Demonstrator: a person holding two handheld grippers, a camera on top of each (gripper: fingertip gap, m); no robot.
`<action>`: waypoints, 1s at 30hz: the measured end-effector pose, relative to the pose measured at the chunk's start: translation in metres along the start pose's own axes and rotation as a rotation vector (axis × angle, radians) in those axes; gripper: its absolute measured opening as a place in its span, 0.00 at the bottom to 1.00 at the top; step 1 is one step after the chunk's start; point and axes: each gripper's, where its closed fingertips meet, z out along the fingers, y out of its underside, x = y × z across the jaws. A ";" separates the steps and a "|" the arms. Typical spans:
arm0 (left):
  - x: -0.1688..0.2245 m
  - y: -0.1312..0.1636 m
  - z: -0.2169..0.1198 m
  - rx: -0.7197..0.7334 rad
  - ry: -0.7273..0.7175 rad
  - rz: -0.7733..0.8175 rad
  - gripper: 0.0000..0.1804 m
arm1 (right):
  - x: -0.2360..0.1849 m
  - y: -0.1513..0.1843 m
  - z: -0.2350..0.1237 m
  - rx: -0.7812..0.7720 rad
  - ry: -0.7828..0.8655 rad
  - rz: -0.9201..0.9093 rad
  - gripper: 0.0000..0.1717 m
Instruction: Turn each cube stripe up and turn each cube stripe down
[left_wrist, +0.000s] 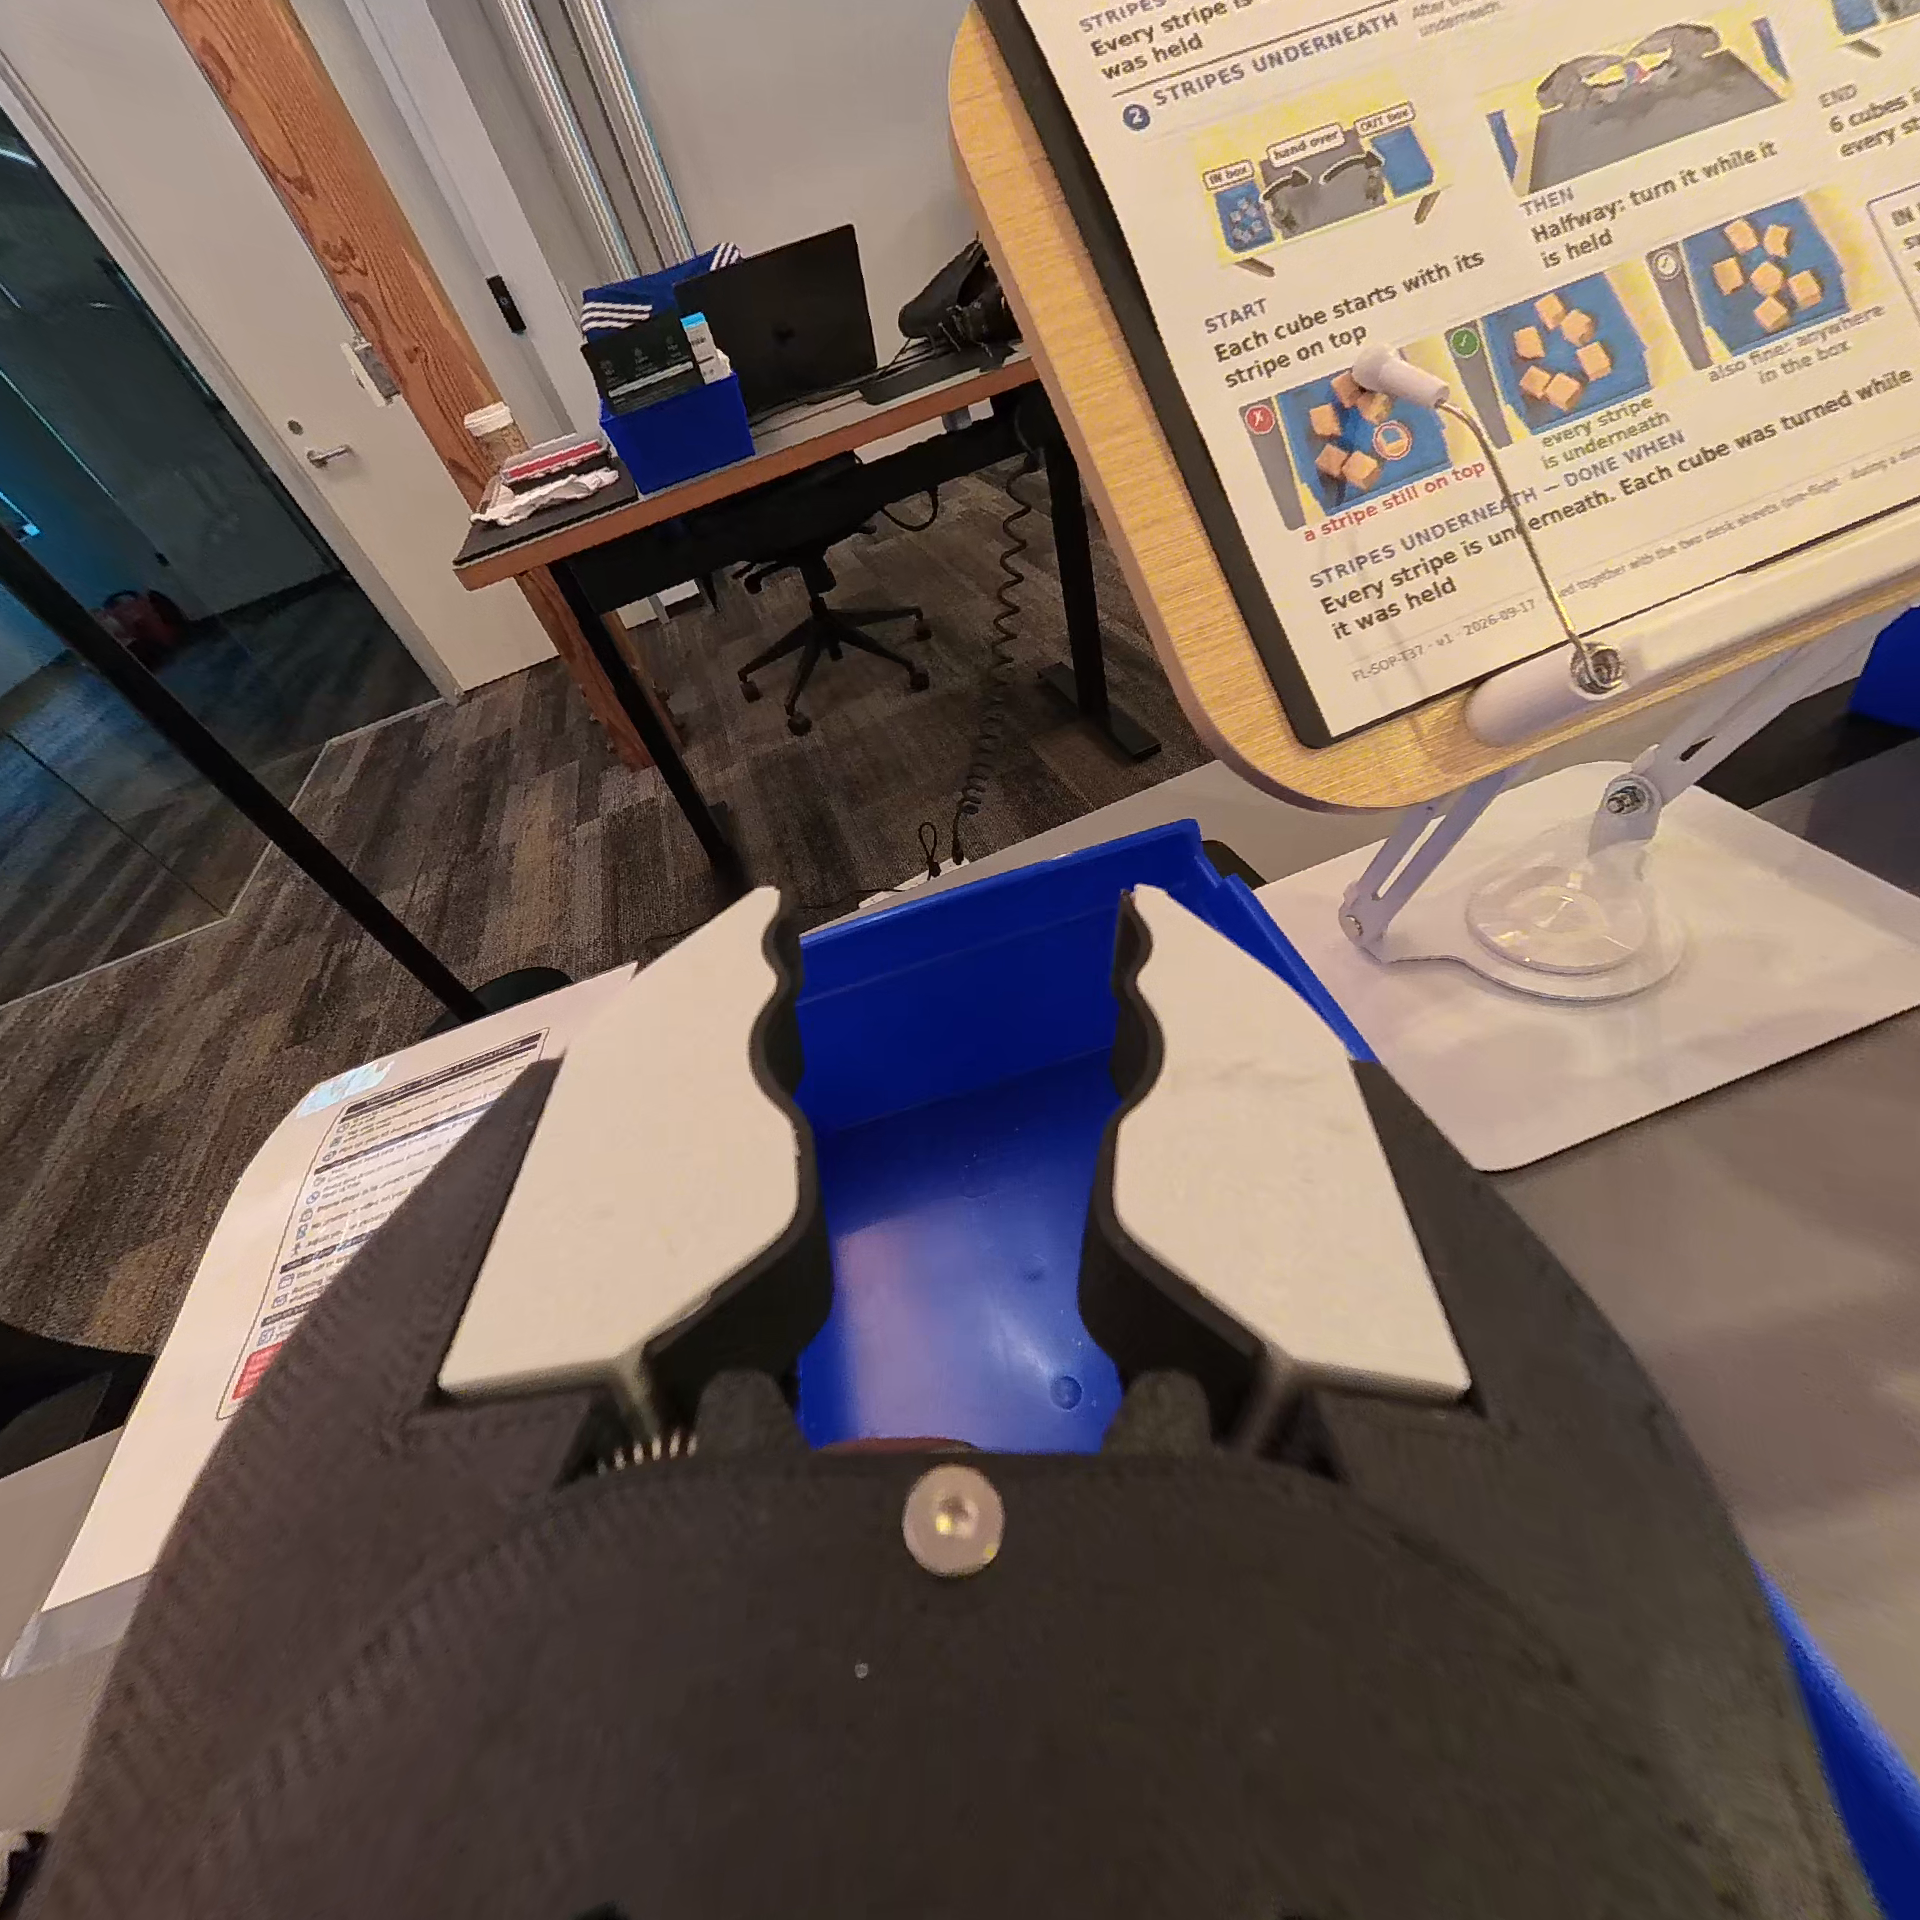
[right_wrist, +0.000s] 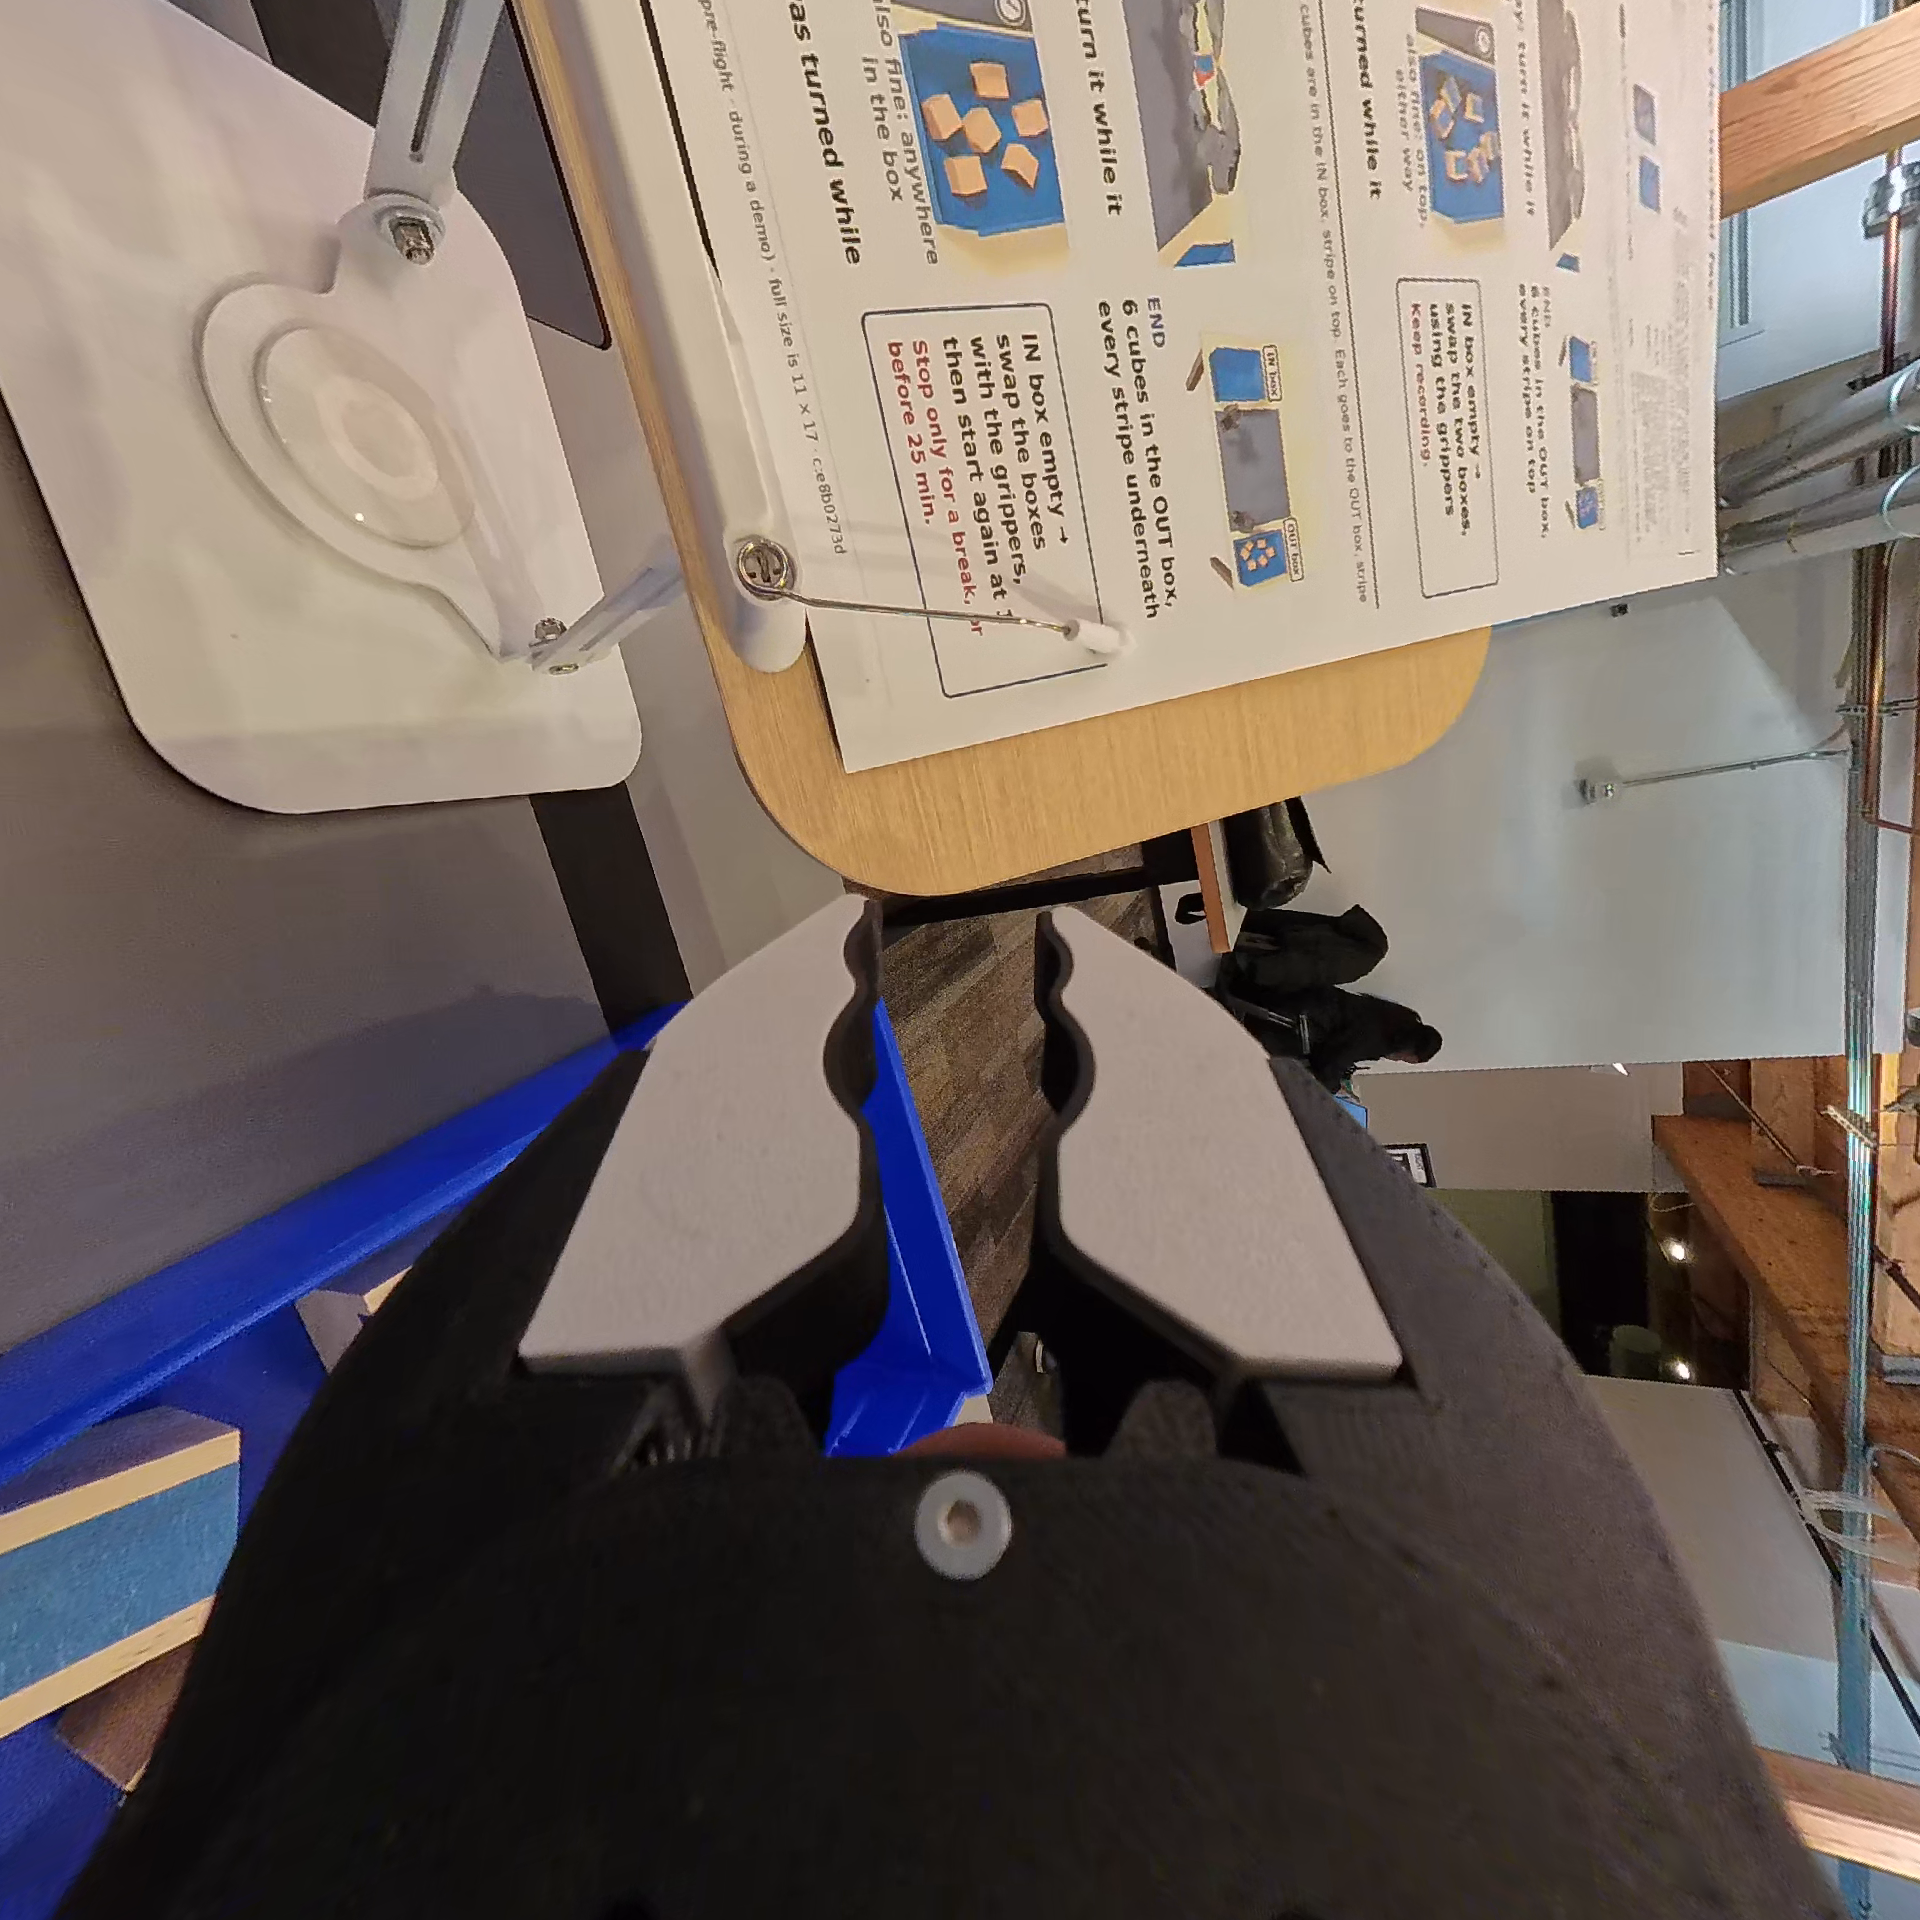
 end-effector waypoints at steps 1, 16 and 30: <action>0.000 0.000 0.000 0.000 -0.002 0.001 0.32 | 0.000 0.000 0.000 0.000 0.001 0.000 0.17; -0.031 0.011 0.002 -0.002 -0.131 0.034 0.48 | 0.039 0.015 -0.001 0.038 0.188 0.142 0.39; -0.084 0.060 -0.024 -0.389 -0.112 0.210 0.64 | 0.025 0.133 0.005 -0.314 -0.091 0.341 0.50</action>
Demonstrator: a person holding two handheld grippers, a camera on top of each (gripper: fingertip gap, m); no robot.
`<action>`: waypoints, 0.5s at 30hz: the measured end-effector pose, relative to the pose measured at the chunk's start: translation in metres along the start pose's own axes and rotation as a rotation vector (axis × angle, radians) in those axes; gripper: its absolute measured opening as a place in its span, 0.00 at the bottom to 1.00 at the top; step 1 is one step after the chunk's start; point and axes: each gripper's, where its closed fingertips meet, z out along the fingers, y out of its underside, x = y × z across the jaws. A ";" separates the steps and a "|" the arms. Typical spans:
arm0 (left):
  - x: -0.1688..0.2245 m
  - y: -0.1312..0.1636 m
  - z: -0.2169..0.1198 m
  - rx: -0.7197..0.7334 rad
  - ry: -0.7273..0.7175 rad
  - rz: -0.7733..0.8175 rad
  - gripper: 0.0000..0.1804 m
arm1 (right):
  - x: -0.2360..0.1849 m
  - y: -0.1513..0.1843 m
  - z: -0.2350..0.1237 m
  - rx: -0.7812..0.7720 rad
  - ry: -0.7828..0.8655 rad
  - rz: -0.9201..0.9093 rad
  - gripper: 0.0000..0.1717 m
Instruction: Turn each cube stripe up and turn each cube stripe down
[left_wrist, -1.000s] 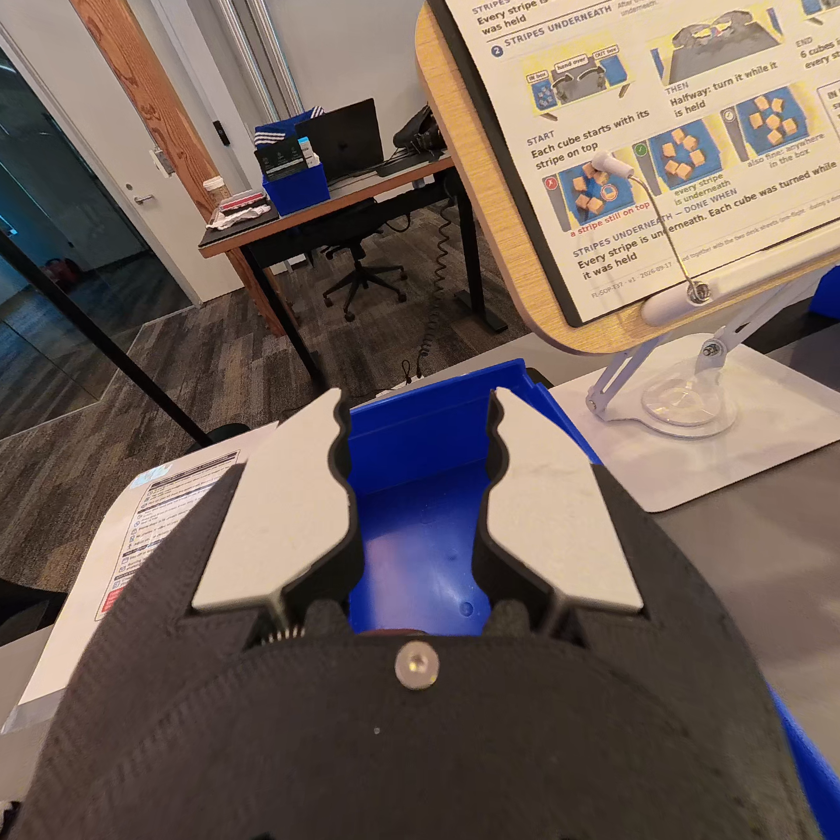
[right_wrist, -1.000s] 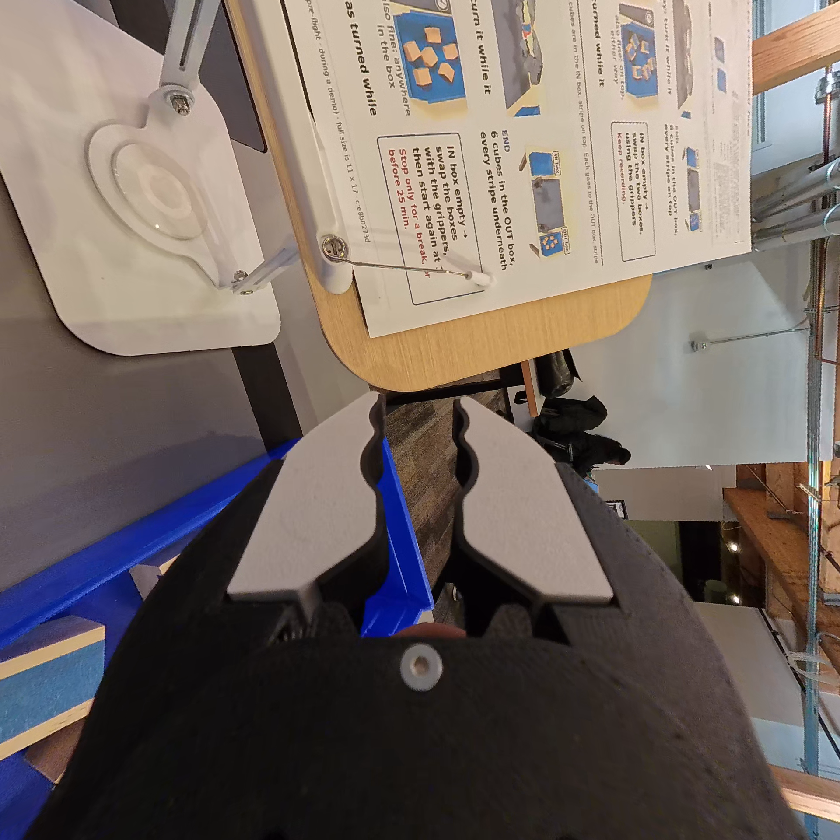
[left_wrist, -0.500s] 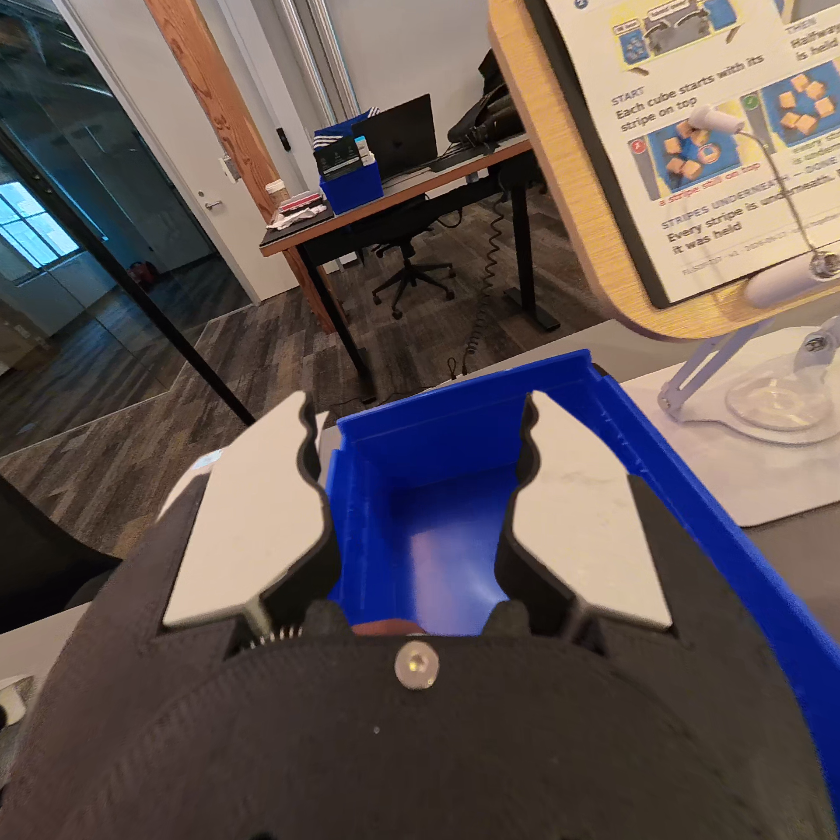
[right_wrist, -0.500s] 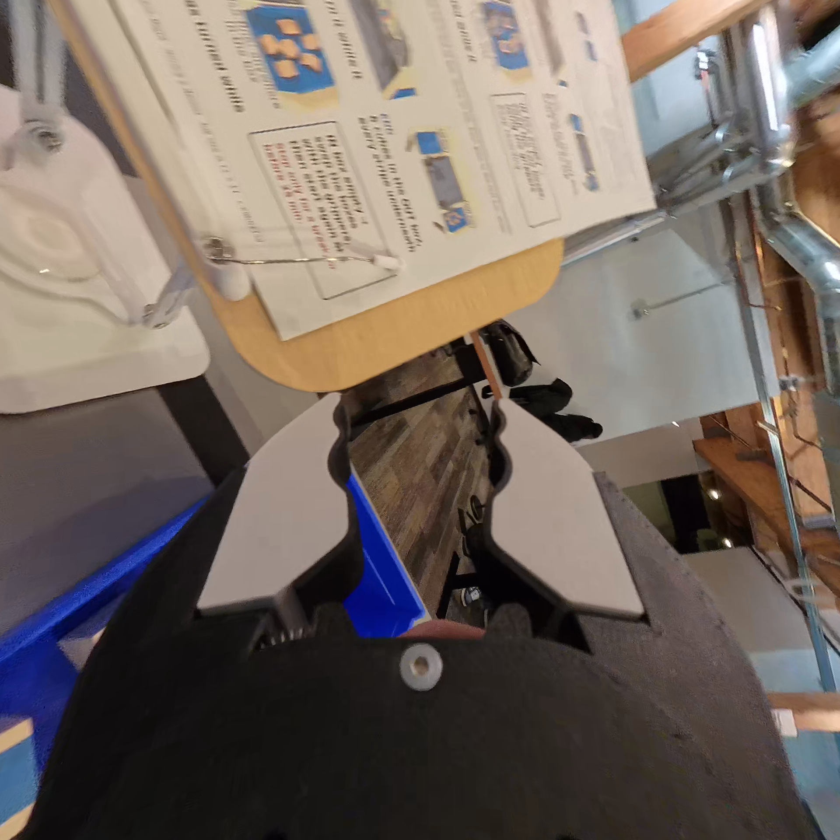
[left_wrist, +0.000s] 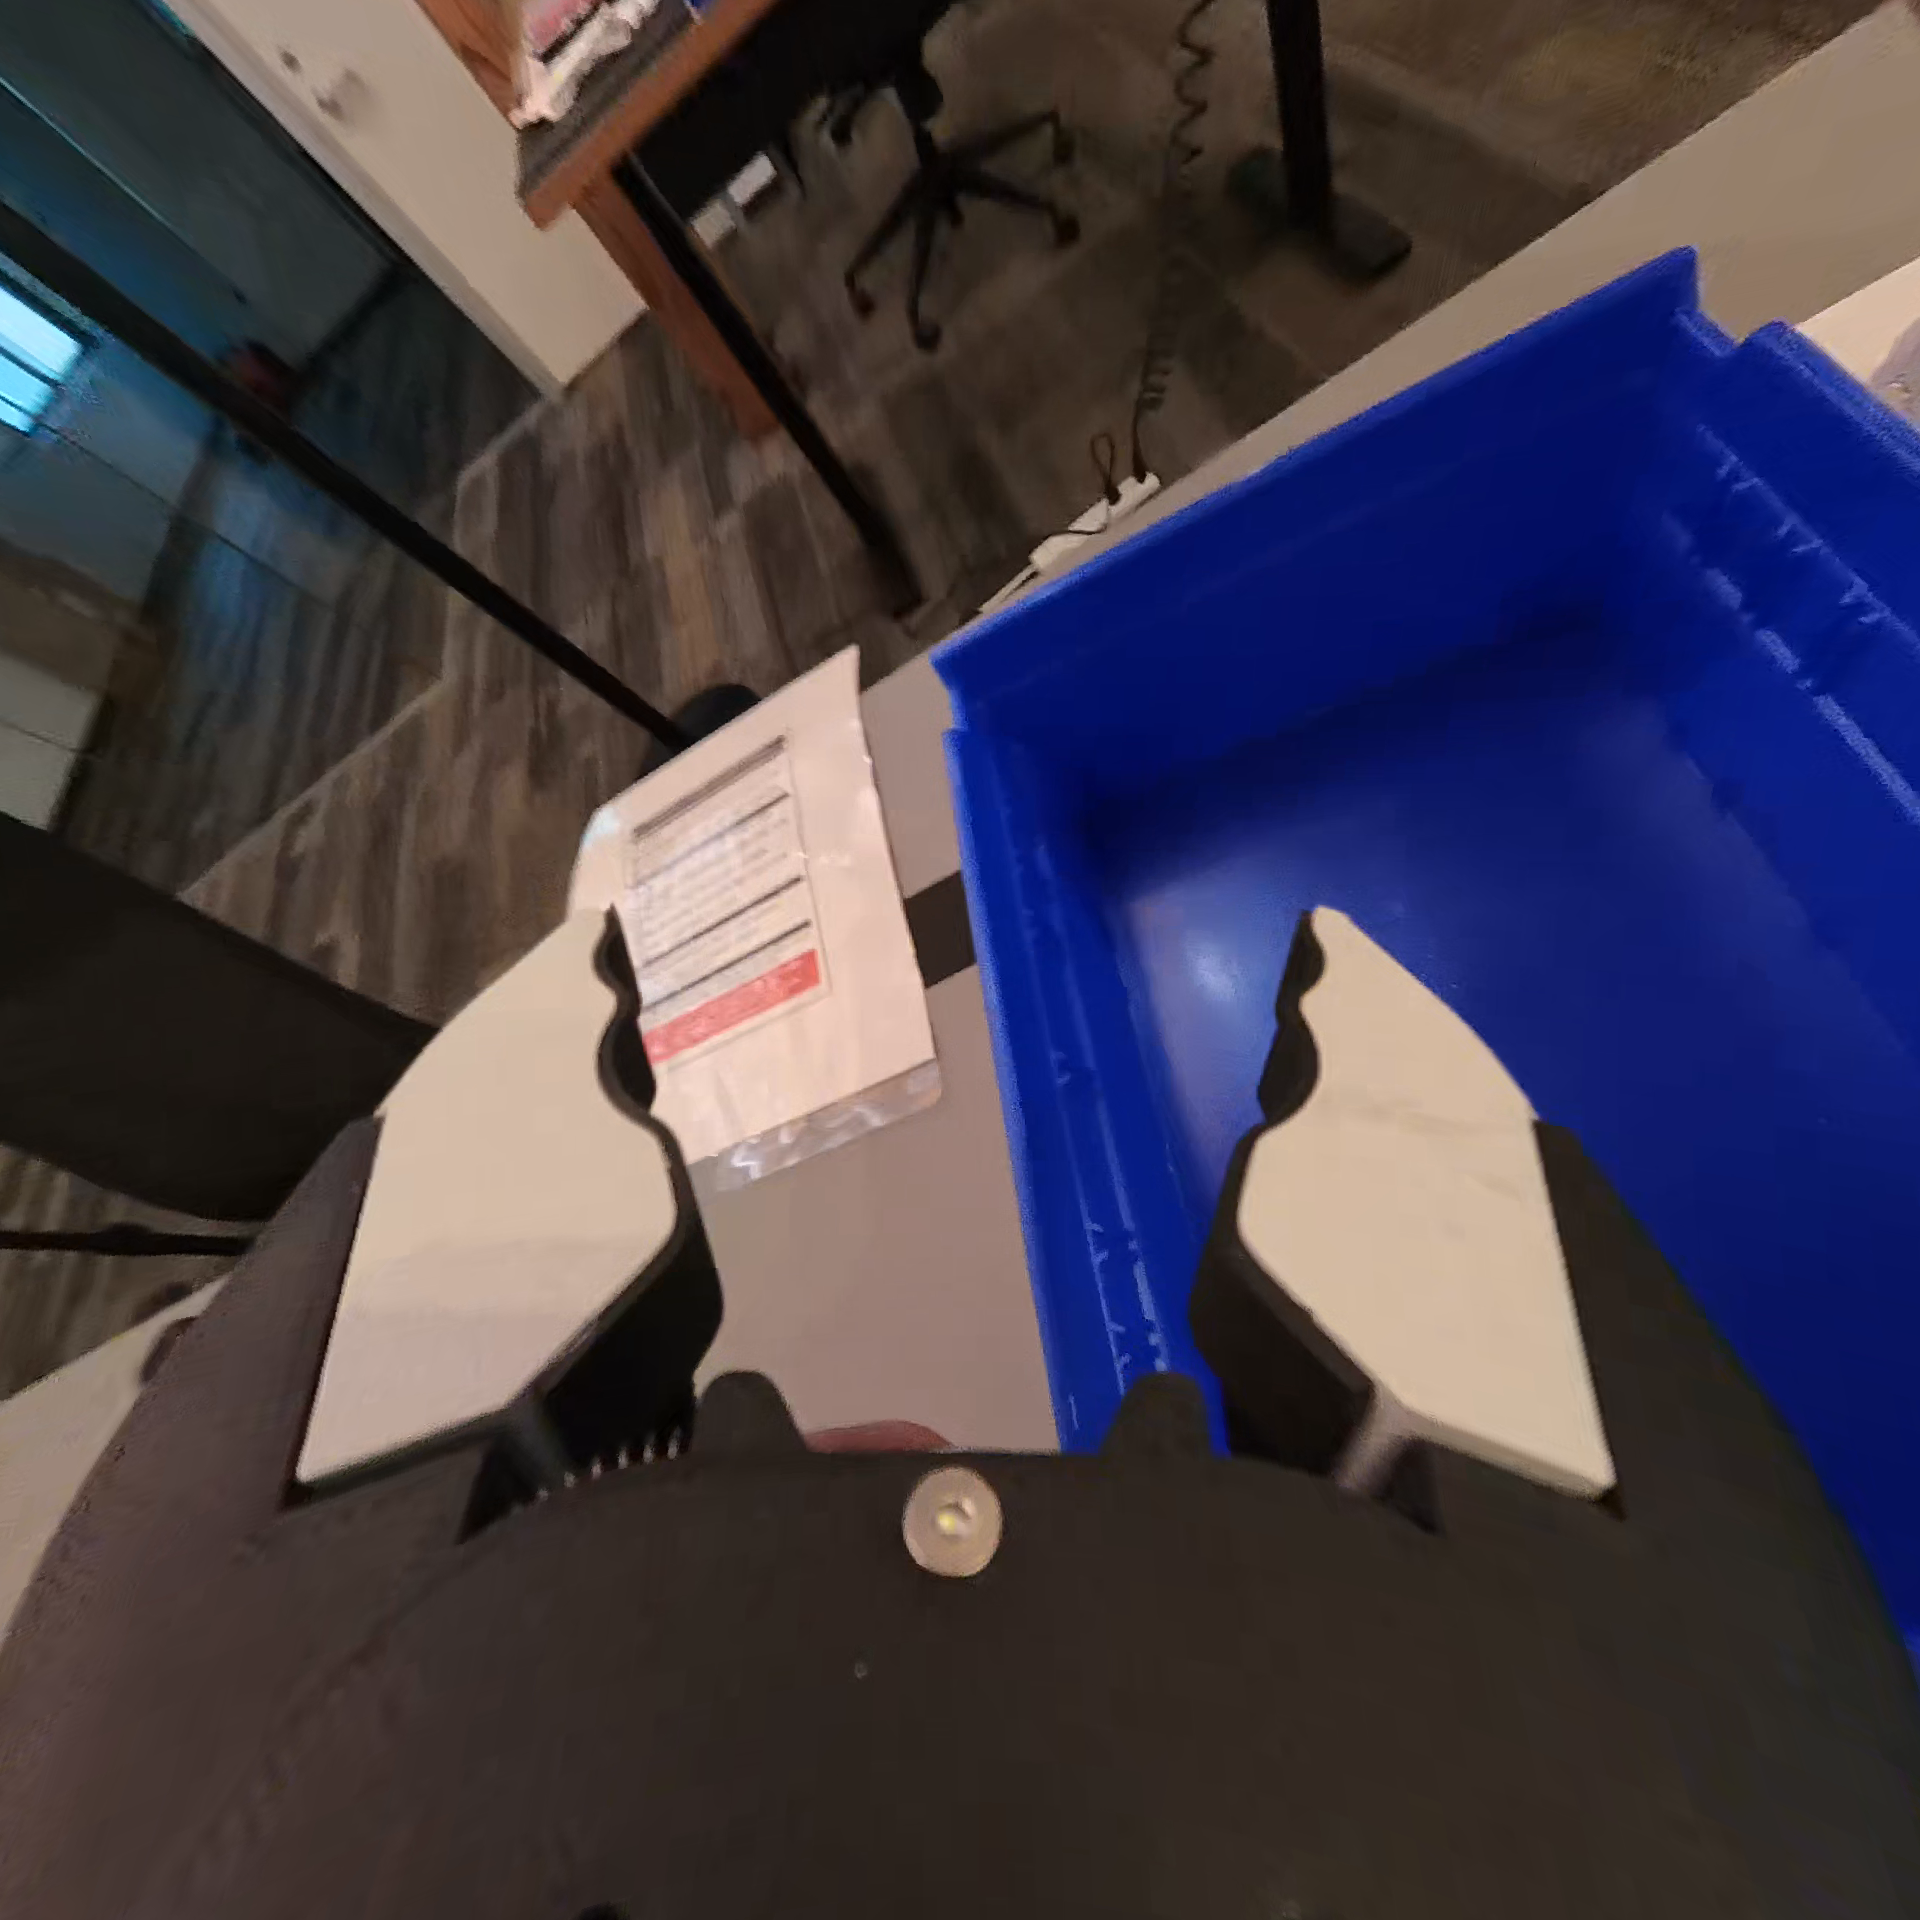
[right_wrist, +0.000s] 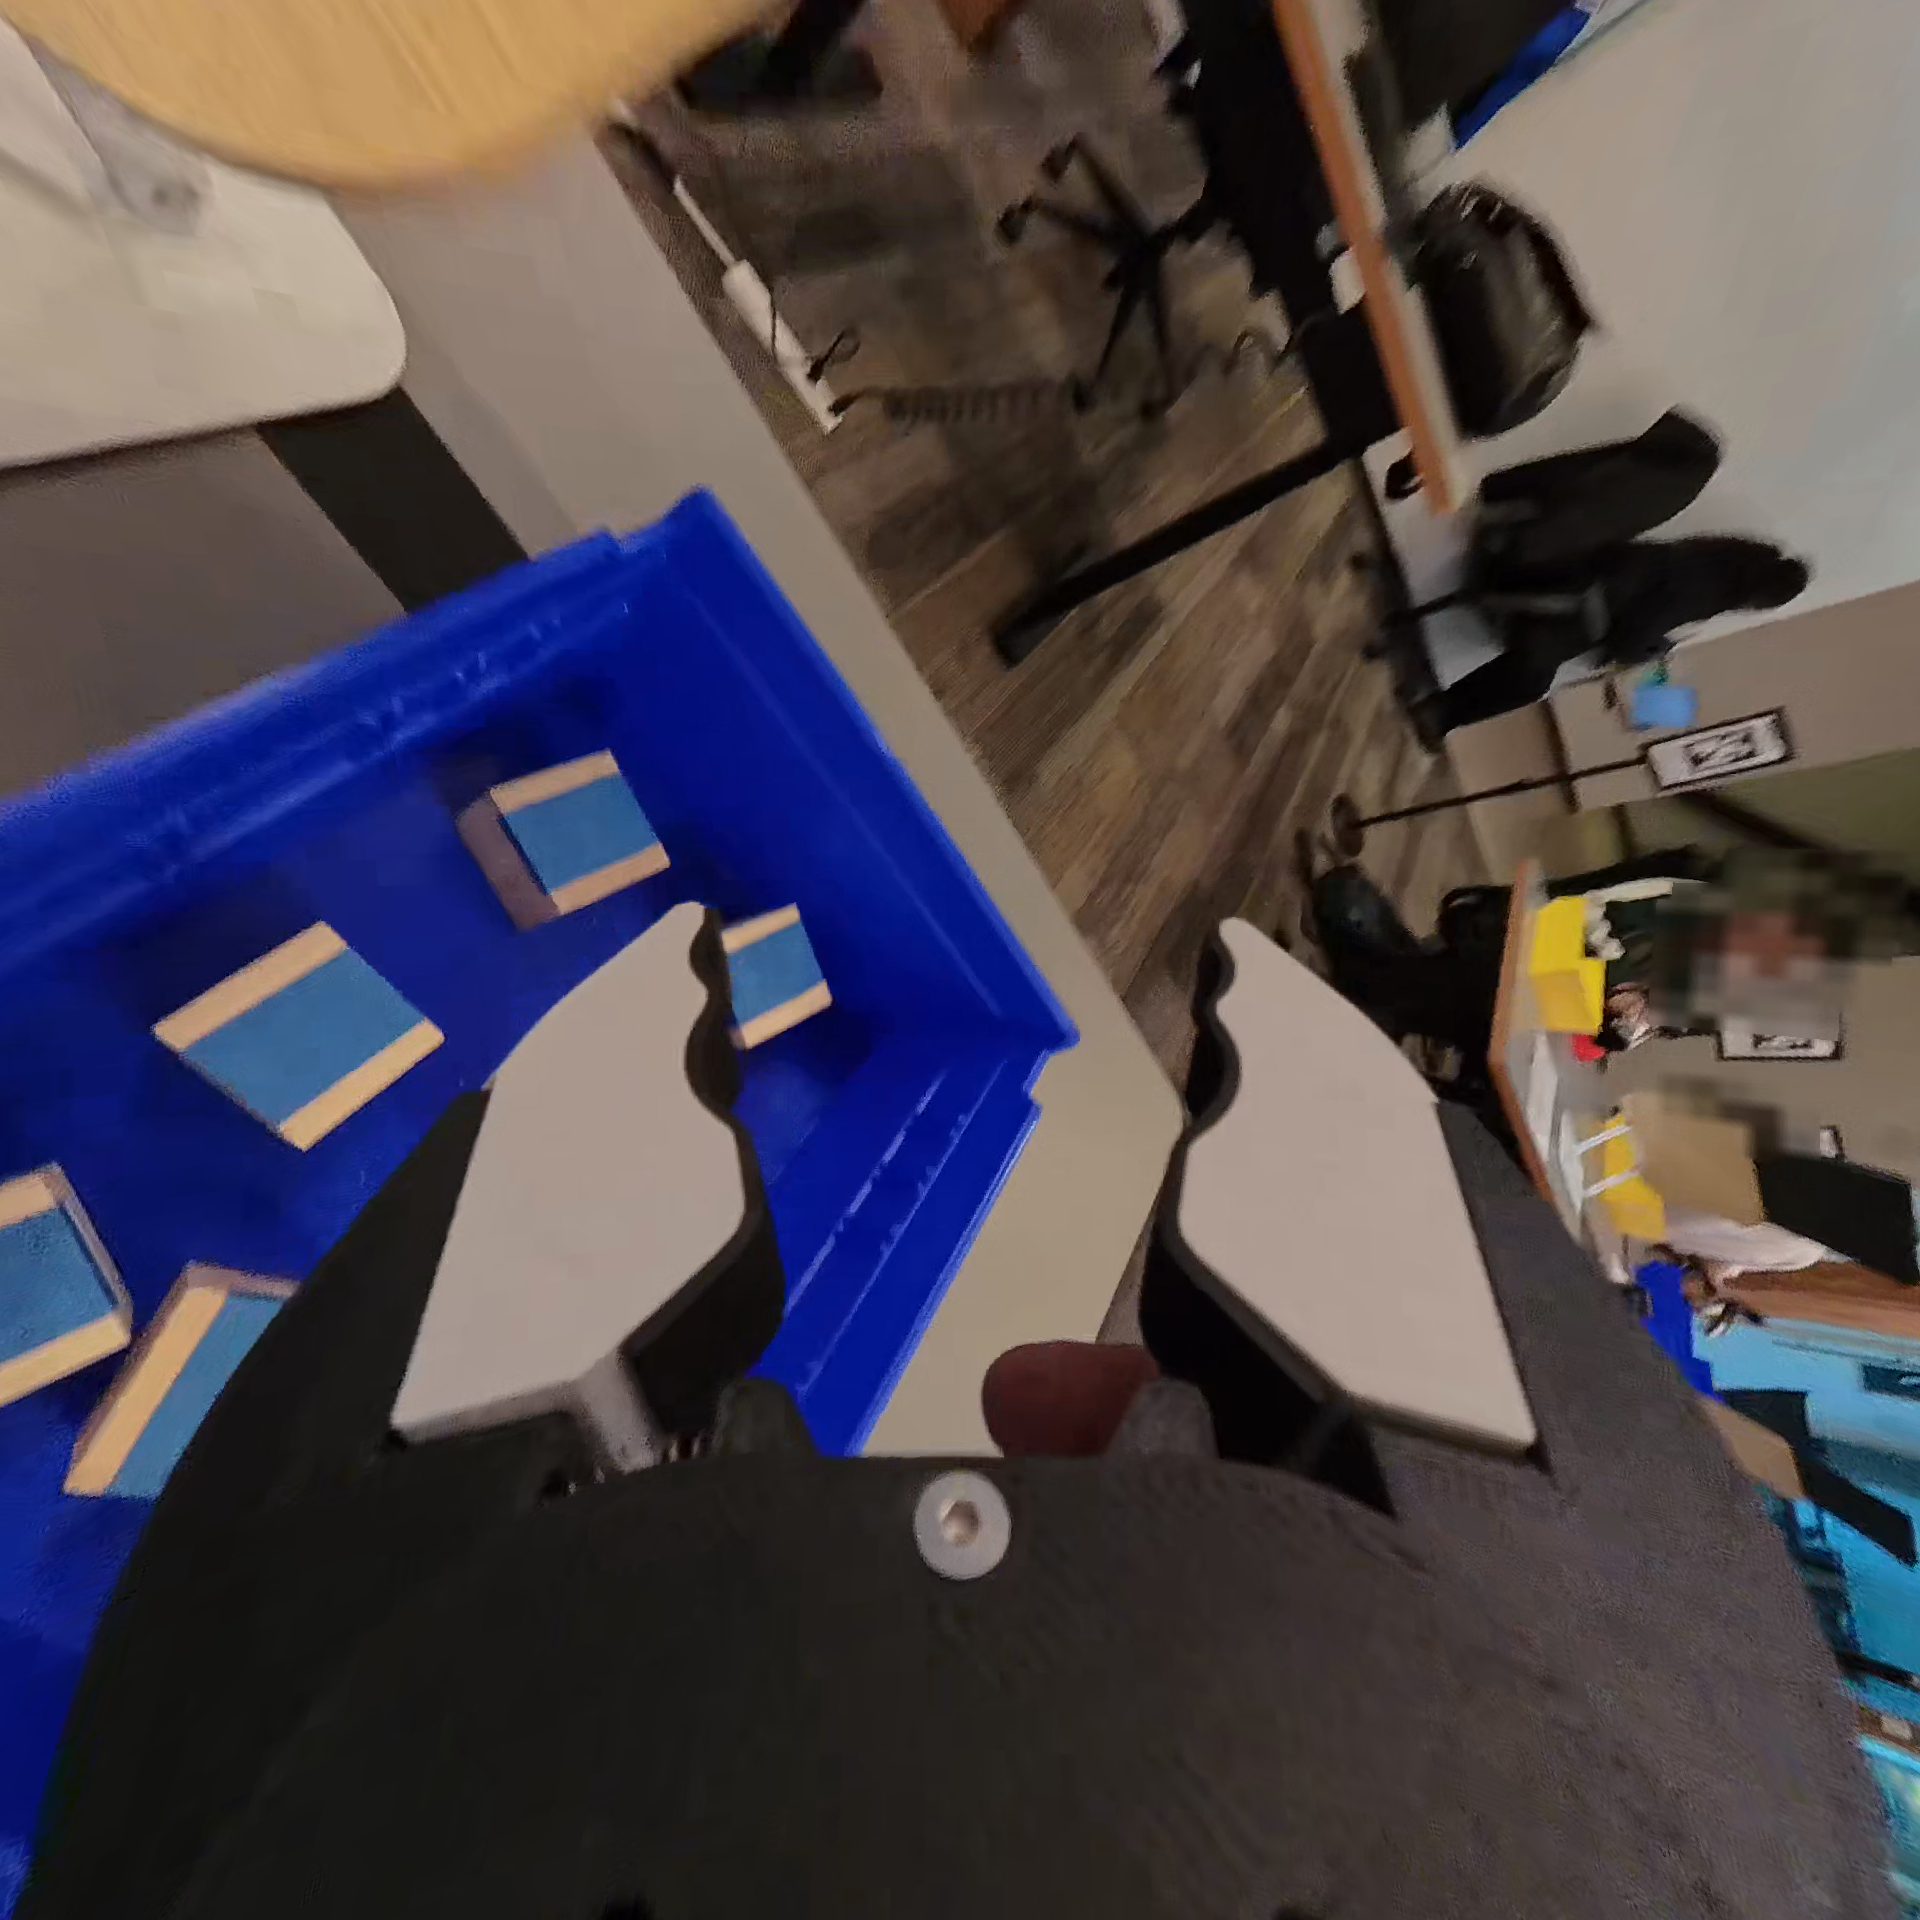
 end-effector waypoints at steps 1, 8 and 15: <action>0.003 0.006 0.005 -0.013 0.031 -0.018 0.64 | 0.001 0.009 0.003 -0.030 -0.015 0.009 0.54; 0.009 0.045 0.037 -0.115 0.070 -0.047 0.68 | 0.004 0.063 0.036 -0.167 -0.072 0.102 0.62; 0.006 0.063 0.040 -0.225 0.054 -0.021 0.54 | -0.020 0.099 0.067 -0.284 -0.179 0.132 0.58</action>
